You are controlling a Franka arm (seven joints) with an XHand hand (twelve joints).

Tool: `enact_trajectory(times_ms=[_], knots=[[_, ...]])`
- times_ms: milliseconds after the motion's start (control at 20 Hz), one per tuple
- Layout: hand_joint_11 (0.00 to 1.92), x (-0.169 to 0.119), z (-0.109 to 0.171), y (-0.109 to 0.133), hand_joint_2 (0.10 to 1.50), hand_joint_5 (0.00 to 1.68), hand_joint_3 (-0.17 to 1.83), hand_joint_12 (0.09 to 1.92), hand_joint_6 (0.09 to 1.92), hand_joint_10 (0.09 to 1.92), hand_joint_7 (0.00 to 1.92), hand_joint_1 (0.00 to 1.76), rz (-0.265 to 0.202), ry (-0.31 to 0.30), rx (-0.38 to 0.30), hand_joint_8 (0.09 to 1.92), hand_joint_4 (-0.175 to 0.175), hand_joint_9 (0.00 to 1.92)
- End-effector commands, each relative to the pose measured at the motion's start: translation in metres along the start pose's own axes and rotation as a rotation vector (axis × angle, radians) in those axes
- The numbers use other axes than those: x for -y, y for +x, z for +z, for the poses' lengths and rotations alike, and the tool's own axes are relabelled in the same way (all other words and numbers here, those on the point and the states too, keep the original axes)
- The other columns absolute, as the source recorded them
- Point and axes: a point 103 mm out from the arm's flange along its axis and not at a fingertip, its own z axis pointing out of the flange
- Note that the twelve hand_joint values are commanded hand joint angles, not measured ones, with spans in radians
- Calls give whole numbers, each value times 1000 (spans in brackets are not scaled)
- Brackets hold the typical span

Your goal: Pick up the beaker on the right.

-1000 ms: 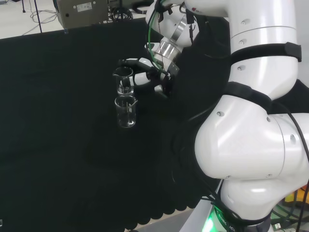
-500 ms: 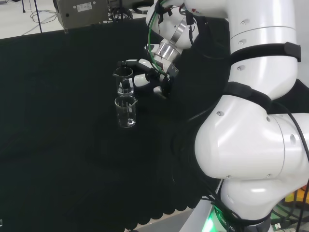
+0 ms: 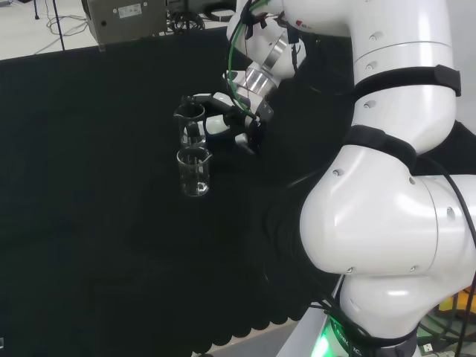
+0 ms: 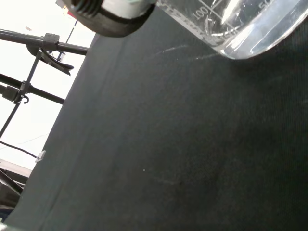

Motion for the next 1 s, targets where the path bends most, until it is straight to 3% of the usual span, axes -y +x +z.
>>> enact_trajectory(times_ms=[50, 250, 400, 600, 950, 1000], knots=[[0, -1, 3, 1, 848, 552, -175, 1374, 216, 566, 274, 942, -5, -3, -24, 633, -10, 391], [0, -4, 5, 6, 848, 427, -175, 1390, 622, 560, 282, 944, -17, 1, -25, 640, -7, 407], [2, -4, 6, 8, 849, 400, -175, 1393, 754, 564, 288, 946, -17, -5, -20, 645, -6, 410], [26, -6, 7, 8, 876, 598, -175, 1392, 997, 569, 310, 983, -7, -9, -9, 651, 2, 430], [79, -7, 7, 8, 950, 788, -175, 1378, 1085, 575, 354, 1073, 29, -30, 34, 662, 4, 480], [117, -7, 6, 8, 1001, 904, -144, 1372, 997, 583, 395, 1084, 38, -48, 50, 674, 40, 514]])
